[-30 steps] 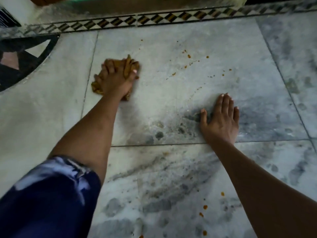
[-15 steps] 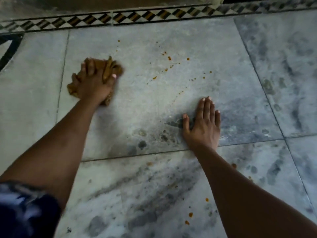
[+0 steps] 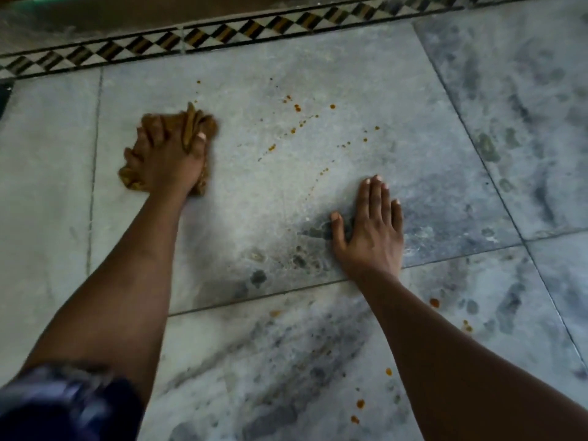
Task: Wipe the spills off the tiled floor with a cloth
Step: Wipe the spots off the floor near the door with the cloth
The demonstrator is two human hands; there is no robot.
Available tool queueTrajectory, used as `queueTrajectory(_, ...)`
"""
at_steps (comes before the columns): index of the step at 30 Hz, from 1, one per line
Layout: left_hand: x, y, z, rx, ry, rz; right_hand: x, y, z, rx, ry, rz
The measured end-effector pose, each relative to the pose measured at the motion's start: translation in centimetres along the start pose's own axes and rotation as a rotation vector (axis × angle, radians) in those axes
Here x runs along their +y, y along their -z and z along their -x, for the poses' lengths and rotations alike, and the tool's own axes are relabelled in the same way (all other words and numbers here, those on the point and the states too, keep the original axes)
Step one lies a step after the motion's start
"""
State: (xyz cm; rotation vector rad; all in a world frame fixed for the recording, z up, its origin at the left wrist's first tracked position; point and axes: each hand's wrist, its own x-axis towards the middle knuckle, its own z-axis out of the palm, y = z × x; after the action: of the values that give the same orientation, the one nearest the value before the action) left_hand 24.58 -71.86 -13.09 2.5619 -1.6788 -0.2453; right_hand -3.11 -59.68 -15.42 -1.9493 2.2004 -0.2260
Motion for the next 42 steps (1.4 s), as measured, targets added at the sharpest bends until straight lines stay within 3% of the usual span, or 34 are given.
queueTrajectory(2, 2.8, -0.1, -2.1, -0.037, -0.039, 0.020, 0.0, -0.1, 0.0, 0.007, 0.005, 0.002)
queueTrajectory(5, 4.9, -0.9, -0.5, -0.072, -0.272, -0.058, -0.2, 0.1, 0.0, -0.004, 0.001, 0.001)
queueTrajectory(7, 3.1, -1.4, 3.1, -0.036, -0.496, -0.090, -0.2, 0.3, 0.1, -0.017, -0.006, 0.003)
queueTrajectory(9, -0.5, -1.1, 5.3, -0.031, -0.593, -0.117, -0.2, 0.3, 0.1, -0.018, -0.009, 0.002)
queueTrajectory(12, -2.9, -0.1, 1.8, -0.043, -0.323, -0.139, -0.2, 0.2, 0.1, -0.015, -0.009, -0.007)
queueTrajectory(15, 0.3, 0.2, -3.4, -0.042, -0.096, -0.072, -0.2, 0.1, 0.0, -0.006, -0.005, -0.005)
queueTrajectory(17, 3.0, 0.0, -4.6, -0.059, -0.121, -0.045, -0.2, 0.1, 0.0, -0.009, 0.001, -0.005)
queueTrajectory(19, 3.6, -0.4, -3.0, -0.059, -0.272, -0.069, -0.2, 0.2, 0.1, -0.019, 0.001, -0.004)
queueTrajectory(21, 1.9, -0.6, 0.0, -0.011, -0.478, -0.059, -0.2, 0.3, 0.1, -0.024, -0.006, -0.010)
queueTrajectory(23, -0.9, -0.6, 1.2, 0.048, -0.509, 0.013, -0.2, 0.4, 0.1, -0.023, -0.019, -0.019)
queueTrajectory(27, -1.3, 0.0, -5.1, 0.123, -0.005, 0.080, -0.3, 0.4, 0.1, -0.033, -0.019, -0.030)
queueTrajectory(29, 1.5, 1.0, -7.9, 0.080, 0.091, 0.118, -0.3, 0.4, 0.1, -0.035, -0.019, -0.031)
queueTrajectory(32, 5.8, 1.3, -9.4, -0.010, -0.015, 0.122, -0.3, 0.5, 0.0, -0.036, -0.024, -0.028)
queueTrajectory(37, 3.4, -0.5, -3.1, -0.044, -0.575, -0.054, -0.3, 0.5, -0.1, -0.044, -0.028, -0.030)
queueTrajectory(39, 0.4, -0.2, -1.8, -0.018, -0.546, -0.091, -0.4, 0.6, 0.0, -0.045, -0.027, -0.039)
queueTrajectory(42, 0.8, 0.4, -5.6, -0.020, -0.272, -0.099, -0.4, 0.5, 0.0, -0.039, -0.026, -0.044)
